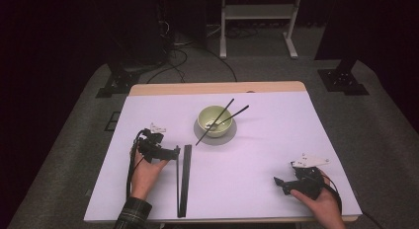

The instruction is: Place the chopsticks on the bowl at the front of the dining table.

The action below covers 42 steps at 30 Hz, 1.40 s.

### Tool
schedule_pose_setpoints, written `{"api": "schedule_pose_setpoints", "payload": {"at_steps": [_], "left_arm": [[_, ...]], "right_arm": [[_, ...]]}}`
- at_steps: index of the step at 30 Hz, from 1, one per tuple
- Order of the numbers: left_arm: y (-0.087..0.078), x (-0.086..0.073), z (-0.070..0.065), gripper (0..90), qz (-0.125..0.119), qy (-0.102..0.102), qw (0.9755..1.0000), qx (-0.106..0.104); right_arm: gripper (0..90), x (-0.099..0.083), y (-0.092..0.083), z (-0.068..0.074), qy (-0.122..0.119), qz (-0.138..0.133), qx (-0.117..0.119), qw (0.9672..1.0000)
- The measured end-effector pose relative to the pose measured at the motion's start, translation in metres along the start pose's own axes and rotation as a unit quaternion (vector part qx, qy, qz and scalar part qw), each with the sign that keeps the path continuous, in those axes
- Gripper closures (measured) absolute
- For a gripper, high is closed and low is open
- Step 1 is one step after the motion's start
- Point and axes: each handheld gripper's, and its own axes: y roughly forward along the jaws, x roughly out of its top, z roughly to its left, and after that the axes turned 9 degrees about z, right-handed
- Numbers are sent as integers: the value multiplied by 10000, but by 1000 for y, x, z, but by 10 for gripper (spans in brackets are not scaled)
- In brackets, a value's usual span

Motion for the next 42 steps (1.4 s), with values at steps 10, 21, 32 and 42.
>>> {"api": "schedule_pose_setpoints", "payload": {"at_steps": [10,21,32,42], "left_arm": [[-14,-18,-13,11,-90,63,9999,-99],[-24,-38,-22,13,-93,92,9998,-156],[-32,-55,-34,13,-91,102,9998,-118],[-36,-68,-44,13,-41,90,9997,-204]], "right_arm": [[112,0,0,0,-1,-1,2,10000],[112,0,0,0,1,2,5,10000],[112,0,0,0,0,1,3,10000],[112,0,0,0,1,0,3,10000]]}}
